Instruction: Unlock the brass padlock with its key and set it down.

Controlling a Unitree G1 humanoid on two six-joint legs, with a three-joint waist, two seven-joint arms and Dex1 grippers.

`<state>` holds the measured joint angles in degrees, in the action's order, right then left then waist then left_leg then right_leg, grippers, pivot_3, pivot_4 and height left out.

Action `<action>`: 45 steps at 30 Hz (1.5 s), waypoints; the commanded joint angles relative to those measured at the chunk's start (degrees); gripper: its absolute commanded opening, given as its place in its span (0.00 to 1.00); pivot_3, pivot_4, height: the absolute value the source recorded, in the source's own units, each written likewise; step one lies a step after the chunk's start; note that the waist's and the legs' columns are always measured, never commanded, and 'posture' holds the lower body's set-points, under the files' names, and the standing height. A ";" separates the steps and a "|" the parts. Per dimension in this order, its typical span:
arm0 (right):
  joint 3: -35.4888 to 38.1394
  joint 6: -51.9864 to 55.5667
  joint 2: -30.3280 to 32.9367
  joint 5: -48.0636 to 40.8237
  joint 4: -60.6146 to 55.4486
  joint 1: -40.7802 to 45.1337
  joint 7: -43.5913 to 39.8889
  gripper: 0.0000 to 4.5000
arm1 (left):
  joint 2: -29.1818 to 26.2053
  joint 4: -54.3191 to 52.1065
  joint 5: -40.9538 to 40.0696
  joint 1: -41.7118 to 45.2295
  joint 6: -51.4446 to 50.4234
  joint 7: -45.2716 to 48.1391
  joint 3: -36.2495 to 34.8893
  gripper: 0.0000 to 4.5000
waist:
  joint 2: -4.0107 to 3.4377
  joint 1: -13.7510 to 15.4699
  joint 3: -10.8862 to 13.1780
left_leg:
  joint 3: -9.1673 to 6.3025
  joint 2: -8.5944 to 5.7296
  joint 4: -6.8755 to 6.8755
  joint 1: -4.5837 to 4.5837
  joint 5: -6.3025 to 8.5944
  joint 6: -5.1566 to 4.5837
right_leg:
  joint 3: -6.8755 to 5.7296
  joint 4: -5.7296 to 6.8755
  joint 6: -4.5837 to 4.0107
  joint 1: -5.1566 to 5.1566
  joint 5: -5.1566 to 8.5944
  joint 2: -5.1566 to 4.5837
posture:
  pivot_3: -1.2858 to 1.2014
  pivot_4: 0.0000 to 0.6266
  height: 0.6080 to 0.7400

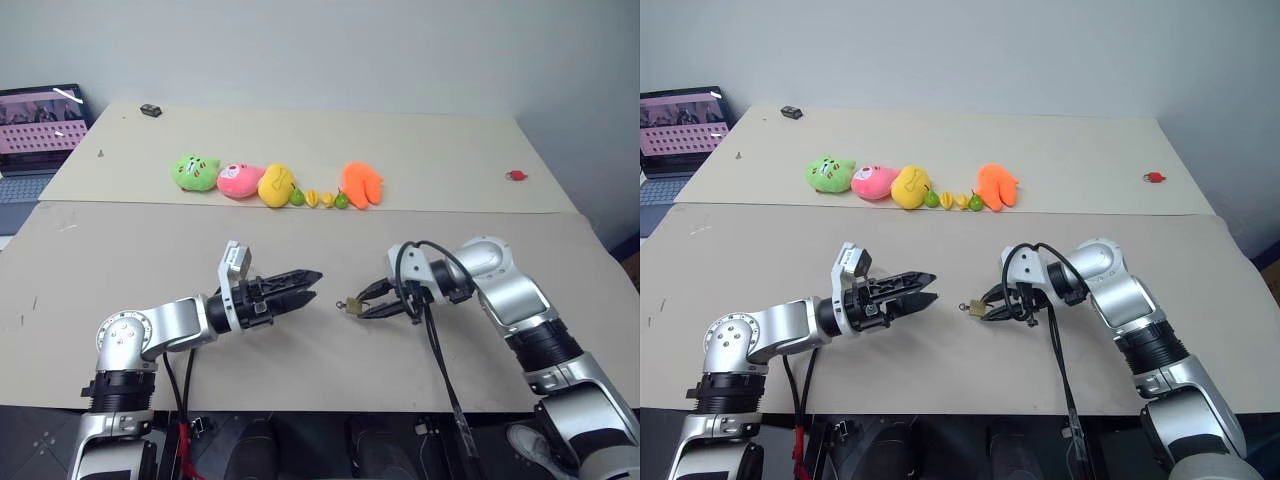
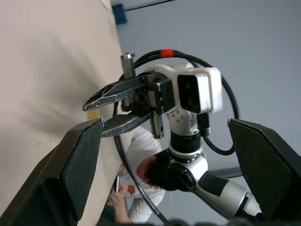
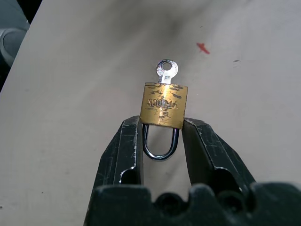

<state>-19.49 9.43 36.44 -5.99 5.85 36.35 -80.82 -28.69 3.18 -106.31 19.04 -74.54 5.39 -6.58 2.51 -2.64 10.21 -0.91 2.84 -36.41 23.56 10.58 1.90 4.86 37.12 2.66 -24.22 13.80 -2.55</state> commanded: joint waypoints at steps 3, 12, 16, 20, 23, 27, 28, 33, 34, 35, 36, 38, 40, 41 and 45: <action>3.00 2.39 0.71 -3.11 -7.04 2.69 0.13 0.20 | -0.67 2.03 3.83 -0.50 -0.30 2.59 1.50 1.00 | 0.00 -0.03 0.00 | 0.00 0.00 0.00 -0.03 0.00 0.00 | 0.00 0.00 0.00 0.02 0.00 0.01 | 0.52 0.24 0.83; 3.85 4.41 1.42 -4.87 -7.97 3.88 0.20 0.20 | 0.56 0.33 9.80 1.28 0.47 6.95 1.52 1.00 | 0.00 0.14 0.00 | -0.01 0.00 0.00 0.02 -0.01 0.01 | -0.01 -0.03 -0.02 0.00 -0.01 0.00 | 0.52 0.24 0.83; 3.47 4.24 1.50 -4.81 -7.88 3.70 0.13 0.20 | 0.77 1.18 9.89 1.96 0.42 7.59 0.69 1.00 | 0.00 0.12 0.00 | -0.01 0.00 0.00 0.01 -0.01 0.01 | -0.01 -0.02 -0.02 0.00 -0.01 0.00 | 0.52 0.24 0.83; 3.31 4.62 1.20 -5.24 -8.42 3.84 0.21 0.20 | 1.39 1.32 11.59 2.16 0.70 8.25 0.59 1.00 | 0.00 0.14 0.00 | -0.01 0.00 0.00 0.02 -0.01 0.01 | -0.01 -0.02 -0.02 0.00 -0.01 0.00 | 0.52 0.24 0.83; 3.32 4.88 1.19 -5.57 -8.97 3.66 0.20 0.20 | 1.82 1.02 12.43 2.20 0.74 8.75 0.47 1.00 | 0.00 0.15 0.00 | -0.01 0.00 0.00 0.03 -0.01 0.01 | -0.01 -0.03 -0.02 0.00 -0.01 0.00 | 0.52 0.24 0.83; 3.19 4.94 1.19 -5.67 -9.37 3.51 0.09 0.20 | 2.43 1.63 13.51 3.12 1.05 9.39 0.46 1.00 | 0.00 0.15 0.00 | -0.01 0.00 0.00 0.02 -0.01 0.01 | -0.01 -0.02 -0.02 0.00 -0.01 0.00 | 0.52 0.24 0.83; 3.14 4.95 1.16 -5.67 -9.45 3.52 0.07 0.20 | 2.62 1.92 13.86 3.43 1.09 9.59 0.45 1.00 | 0.00 0.17 0.00 | -0.01 0.00 0.00 0.02 -0.01 0.01 | -0.01 -0.02 -0.01 0.00 -0.01 0.00 | 0.52 0.24 0.83; 3.04 5.28 0.95 -5.77 -9.55 3.91 0.06 0.20 | 3.95 2.94 15.46 5.16 0.75 10.72 0.48 1.00 | 0.00 0.17 0.00 | -0.01 -0.01 -0.01 0.04 -0.01 0.01 | -0.01 -0.03 -0.01 0.00 -0.01 0.00 | 0.52 0.24 0.83; 3.04 5.32 0.90 -5.77 -9.45 3.99 0.08 0.20 | 4.27 3.11 15.56 5.38 0.66 10.94 0.41 0.94 | 0.00 0.18 0.00 | -0.01 -0.01 0.00 0.05 -0.01 0.01 | -0.01 -0.02 -0.01 -0.01 -0.01 0.00 | 0.52 0.24 0.83; 3.03 5.26 0.86 -5.71 -9.27 4.08 0.08 0.20 | 4.52 3.28 15.86 5.58 0.60 11.16 0.33 0.88 | 0.00 0.18 0.00 | -0.02 -0.01 0.00 0.05 -0.01 0.01 | -0.02 -0.02 -0.01 -0.01 -0.01 0.00 | 0.52 0.24 0.83; 2.99 5.18 0.84 -5.61 -9.12 4.18 0.09 0.20 | 4.79 3.43 16.26 5.84 0.58 11.30 0.36 0.84 | 0.00 0.17 0.00 | -0.02 -0.01 0.00 0.05 -0.01 0.01 | -0.02 -0.02 -0.01 -0.01 -0.01 0.00 | 0.52 0.24 0.83; 2.96 5.23 0.80 -5.54 -9.13 4.20 0.15 0.20 | 5.22 3.33 17.16 6.19 0.27 11.87 0.62 0.66 | 0.00 0.17 0.00 | -0.02 -0.01 -0.01 0.05 -0.01 0.01 | -0.02 -0.02 -0.01 0.00 -0.01 0.00 | 0.52 0.24 0.83; 2.93 5.28 0.75 -5.52 -9.14 4.24 0.18 0.20 | 5.76 3.60 17.23 6.53 -0.24 11.95 0.72 0.57 | 0.00 0.18 0.00 | -0.02 -0.01 -0.01 0.05 -0.01 0.01 | -0.02 -0.02 -0.01 0.00 -0.01 0.00 | 0.52 0.24 0.83; 2.91 5.28 0.71 -5.50 -9.06 4.30 0.17 0.20 | 6.02 3.71 17.41 6.74 -0.31 11.97 0.65 0.57 | 0.00 0.19 0.00 | -0.02 -0.01 -0.01 0.06 -0.01 0.01 | -0.02 -0.02 -0.01 -0.01 -0.01 0.00 | 0.52 0.24 0.83; 2.82 5.18 0.56 -5.40 -8.77 4.52 0.16 0.20 | 6.79 4.23 17.52 7.51 -1.21 11.92 0.67 0.57 | 0.00 0.19 0.00 | -0.03 -0.01 -0.02 0.07 -0.01 0.01 | -0.02 -0.02 -0.01 0.00 -0.01 0.00 | 0.52 0.24 0.83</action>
<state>-17.38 14.49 37.18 -10.38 -1.75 39.68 -80.91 -22.26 7.63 -88.25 25.53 -75.09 16.54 -5.44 2.51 -2.45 10.21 -0.94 2.83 -36.43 23.63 10.57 1.91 4.84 37.09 2.65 -24.22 13.79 -2.55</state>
